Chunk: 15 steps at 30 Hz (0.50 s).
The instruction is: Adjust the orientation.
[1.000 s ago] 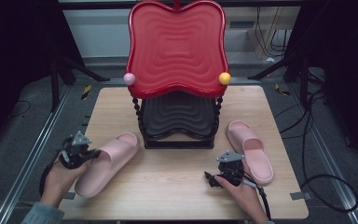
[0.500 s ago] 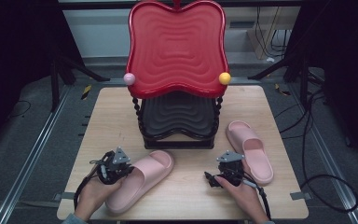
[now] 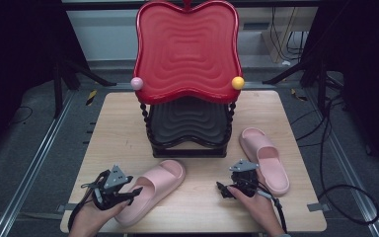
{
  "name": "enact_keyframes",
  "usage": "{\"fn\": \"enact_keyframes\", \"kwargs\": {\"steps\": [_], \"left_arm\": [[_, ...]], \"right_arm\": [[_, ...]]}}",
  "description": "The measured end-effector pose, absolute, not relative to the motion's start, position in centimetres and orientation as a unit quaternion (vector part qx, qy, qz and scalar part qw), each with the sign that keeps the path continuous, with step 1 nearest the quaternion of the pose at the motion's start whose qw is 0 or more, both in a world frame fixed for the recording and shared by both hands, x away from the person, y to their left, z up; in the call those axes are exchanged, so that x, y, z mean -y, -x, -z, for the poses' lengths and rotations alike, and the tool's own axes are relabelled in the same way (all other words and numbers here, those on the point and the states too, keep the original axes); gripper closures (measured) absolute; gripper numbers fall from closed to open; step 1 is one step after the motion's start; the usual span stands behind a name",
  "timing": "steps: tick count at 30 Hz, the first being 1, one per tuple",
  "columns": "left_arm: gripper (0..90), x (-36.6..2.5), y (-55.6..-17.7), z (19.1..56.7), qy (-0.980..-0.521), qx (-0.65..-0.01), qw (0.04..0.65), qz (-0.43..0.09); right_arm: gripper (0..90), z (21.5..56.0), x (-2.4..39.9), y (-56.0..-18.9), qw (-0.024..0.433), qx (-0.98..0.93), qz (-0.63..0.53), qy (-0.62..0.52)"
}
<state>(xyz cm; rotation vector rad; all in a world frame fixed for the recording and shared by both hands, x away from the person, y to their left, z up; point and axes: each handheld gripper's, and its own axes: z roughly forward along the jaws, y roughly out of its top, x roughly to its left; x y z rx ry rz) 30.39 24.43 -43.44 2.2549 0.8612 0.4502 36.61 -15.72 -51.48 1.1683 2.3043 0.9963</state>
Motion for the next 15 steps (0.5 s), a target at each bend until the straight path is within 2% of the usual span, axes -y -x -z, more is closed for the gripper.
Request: {"fn": "enact_keyframes", "kwargs": {"steps": [6, 15], "left_arm": [[53.1, -22.1, -30.3, 44.8, -0.869, -0.326, 0.352, -0.119], [70.0, -19.9, -30.9, 46.0, -0.871, -0.329, 0.349, -0.107]], "right_arm": [[4.0, 51.5, 15.7, -36.6, 0.185, -0.818, -0.352, -0.415], [4.0, 51.5, 15.7, -36.6, 0.186, -0.818, -0.352, -0.415]]}}
